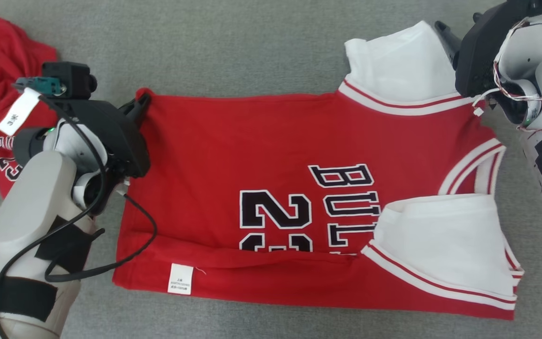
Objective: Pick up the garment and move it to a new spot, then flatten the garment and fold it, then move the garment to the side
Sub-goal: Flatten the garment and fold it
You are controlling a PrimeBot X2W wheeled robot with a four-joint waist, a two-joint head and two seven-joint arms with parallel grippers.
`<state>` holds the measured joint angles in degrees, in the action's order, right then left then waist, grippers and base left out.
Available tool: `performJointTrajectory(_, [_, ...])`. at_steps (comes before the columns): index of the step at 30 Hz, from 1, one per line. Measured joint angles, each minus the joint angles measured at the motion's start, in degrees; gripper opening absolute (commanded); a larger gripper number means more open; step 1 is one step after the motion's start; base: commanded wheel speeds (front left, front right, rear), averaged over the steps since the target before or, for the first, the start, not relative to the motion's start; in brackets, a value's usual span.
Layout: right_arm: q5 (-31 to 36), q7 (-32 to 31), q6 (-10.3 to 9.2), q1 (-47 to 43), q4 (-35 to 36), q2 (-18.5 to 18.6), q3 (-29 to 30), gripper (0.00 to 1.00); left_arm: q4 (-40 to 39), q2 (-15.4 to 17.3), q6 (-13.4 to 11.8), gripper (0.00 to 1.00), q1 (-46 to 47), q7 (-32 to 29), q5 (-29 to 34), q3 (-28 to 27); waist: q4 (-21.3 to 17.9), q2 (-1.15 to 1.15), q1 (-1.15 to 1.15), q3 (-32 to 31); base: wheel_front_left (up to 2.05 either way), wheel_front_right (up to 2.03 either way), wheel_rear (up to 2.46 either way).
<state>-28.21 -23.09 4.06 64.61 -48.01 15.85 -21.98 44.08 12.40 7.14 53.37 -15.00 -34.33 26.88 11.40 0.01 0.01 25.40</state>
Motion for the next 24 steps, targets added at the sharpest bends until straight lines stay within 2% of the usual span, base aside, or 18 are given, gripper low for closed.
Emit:
performJointTrajectory(9, [0.78,-1.12,0.48,2.68,-6.62,-2.0,-1.83,1.0,0.71,-1.23,0.01,0.0,1.49,1.69,-1.43,1.6,3.03,0.0,0.0,2.6,0.0,0.0,0.0])
performJointTrajectory(10, [1.24,-1.11,0.52,3.05,-7.21,-2.05,-2.21,0.8,0.82,-1.22,0.01,0.0,1.6,1.71,-1.99,1.8,3.25,0.0,0.0,2.84,0.0,0.0,0.0])
performJointTrajectory(12, [1.69,-0.77,0.85,4.16,-8.01,-2.08,-2.76,0.0,1.15,-1.23,0.02,0.0,1.76,2.45,-2.49,1.96,3.62,0.0,0.0,3.29,0.0,0.0,0.0])
performJointTrajectory(18, [2.21,1.59,1.58,5.76,-10.0,-2.81,-3.78,0.0,2.21,-0.74,0.47,0.0,2.03,3.93,-3.25,2.57,3.65,0.0,0.0,3.96,0.0,0.0,0.0])
performJointTrajectory(24, [2.21,6.7,2.52,5.91,-11.33,-2.22,-4.17,0.0,3.94,0.51,0.47,0.0,2.02,6.26,-4.25,2.27,2.46,0.0,0.0,3.14,0.0,0.0,0.0])
